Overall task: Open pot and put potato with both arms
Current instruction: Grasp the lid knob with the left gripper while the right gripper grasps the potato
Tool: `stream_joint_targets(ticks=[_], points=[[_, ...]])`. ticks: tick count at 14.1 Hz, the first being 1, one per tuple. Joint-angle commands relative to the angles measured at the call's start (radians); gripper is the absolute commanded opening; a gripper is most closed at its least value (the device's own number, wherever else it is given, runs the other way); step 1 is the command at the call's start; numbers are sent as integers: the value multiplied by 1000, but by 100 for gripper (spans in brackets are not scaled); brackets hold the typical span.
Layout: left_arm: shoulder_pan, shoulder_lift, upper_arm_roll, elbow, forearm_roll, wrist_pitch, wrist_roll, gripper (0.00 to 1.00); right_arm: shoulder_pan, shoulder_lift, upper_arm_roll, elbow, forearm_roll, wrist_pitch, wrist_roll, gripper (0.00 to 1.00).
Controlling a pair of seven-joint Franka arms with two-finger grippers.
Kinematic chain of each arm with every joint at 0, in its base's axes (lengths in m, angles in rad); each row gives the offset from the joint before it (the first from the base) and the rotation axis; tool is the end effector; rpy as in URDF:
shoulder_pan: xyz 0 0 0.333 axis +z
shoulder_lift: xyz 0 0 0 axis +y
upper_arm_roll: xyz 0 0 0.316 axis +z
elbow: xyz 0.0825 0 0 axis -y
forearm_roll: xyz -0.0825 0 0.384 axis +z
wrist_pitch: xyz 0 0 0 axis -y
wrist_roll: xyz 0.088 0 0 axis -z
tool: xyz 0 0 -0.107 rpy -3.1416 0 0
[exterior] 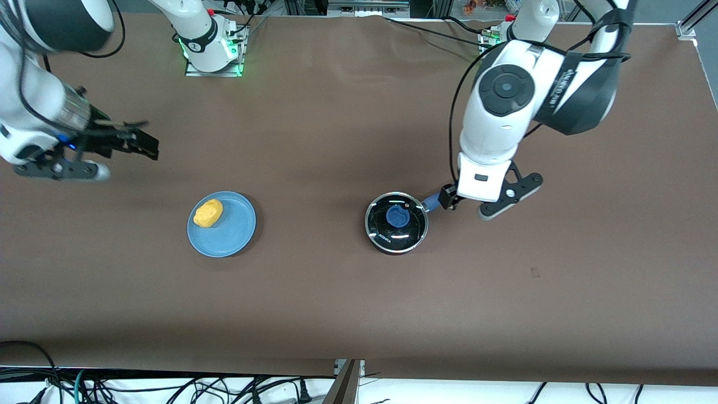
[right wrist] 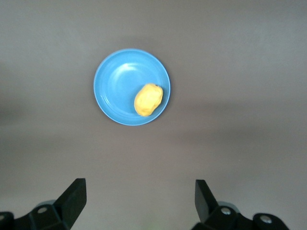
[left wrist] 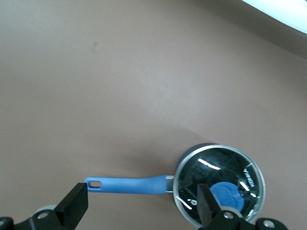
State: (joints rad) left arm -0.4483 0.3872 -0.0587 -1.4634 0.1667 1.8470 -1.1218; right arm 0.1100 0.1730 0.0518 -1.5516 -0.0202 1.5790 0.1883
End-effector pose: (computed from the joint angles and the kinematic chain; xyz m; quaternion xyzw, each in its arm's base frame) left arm 0.5995 -0.3114 0.4615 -0.9569 -0.2821 -0.0492 0.0484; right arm 0.5922 0.0922 0.5343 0.9973 -0.0125 -0.0705 0.0182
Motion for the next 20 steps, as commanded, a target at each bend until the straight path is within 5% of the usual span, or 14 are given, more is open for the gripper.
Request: stream_joint_targets(ticks=[1, 4, 8, 13, 20], points=[[-61, 56, 10, 26, 95, 27, -111, 100, 10, 74, -3, 11, -29, 2, 4, 100], [-85, 75, 11, 12, 148, 75, -188, 100, 10, 86, -3, -11, -29, 27, 13, 100], [-118, 79, 11, -46, 253, 179, -332, 100, -3, 103, -12, -229, -27, 333, 14, 100], [-162, 130, 11, -77, 451, 260, -680, 100, -9, 301, -18, -255, -26, 576, 68, 100], [-248, 194, 13, -80, 552, 251, -884, 100, -9, 372, -16, -251, -10, 593, 121, 99]])
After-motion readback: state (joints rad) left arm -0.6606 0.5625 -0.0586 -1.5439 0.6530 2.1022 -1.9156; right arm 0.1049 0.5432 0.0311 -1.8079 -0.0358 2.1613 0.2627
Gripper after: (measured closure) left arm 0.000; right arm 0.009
